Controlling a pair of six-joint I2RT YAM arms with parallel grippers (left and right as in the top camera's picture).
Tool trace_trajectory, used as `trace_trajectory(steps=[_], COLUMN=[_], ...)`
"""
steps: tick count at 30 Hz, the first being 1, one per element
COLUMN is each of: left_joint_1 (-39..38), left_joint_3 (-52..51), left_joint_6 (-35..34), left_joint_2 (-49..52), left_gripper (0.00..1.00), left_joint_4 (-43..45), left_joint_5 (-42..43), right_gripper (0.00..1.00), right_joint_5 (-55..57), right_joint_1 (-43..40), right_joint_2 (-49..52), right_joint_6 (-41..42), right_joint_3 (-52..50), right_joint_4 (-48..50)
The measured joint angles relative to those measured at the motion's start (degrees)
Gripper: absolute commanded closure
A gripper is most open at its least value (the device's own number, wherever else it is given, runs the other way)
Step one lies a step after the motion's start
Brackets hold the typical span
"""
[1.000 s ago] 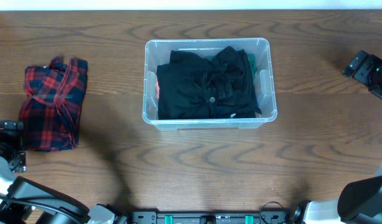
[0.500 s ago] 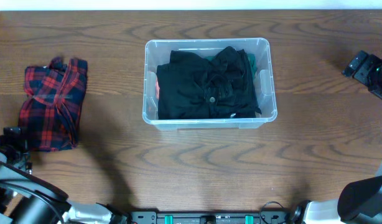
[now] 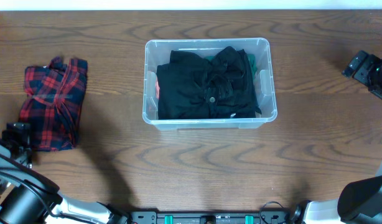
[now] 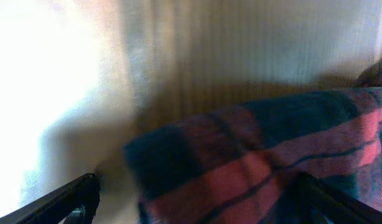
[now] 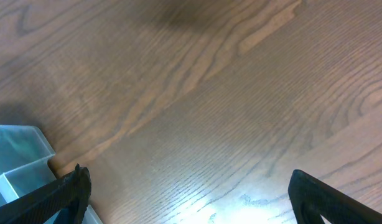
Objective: Pack container
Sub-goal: 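Move the left gripper back to the red plaid shirt, then grasp the red plaid shirt with the left gripper and lift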
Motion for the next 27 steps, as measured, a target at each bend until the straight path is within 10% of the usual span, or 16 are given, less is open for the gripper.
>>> trace_trajectory(steps=[7, 20, 27], left_joint_1=[-5.5, -11.3, -11.3], left_joint_3=[0.0, 0.0, 0.0], left_joint_6=[0.8, 0.8, 0.5], left_joint_2=[0.8, 0.8, -6.1], left_gripper=[0.07, 0.92, 0.94], left_joint_4=[4.5, 7.8, 7.6], left_joint_5=[-0.2, 8.2, 15.5], right_gripper=[0.01, 0.01, 0.01], right_joint_5=[0.0, 0.0, 0.0], right_joint_1=[0.0, 0.0, 0.0], right_joint_2=[0.0, 0.0, 0.0], right_joint_6=[0.0, 0.0, 0.0], right_joint_3=[0.0, 0.0, 0.0], right_joint_4=[0.0, 0.0, 0.0])
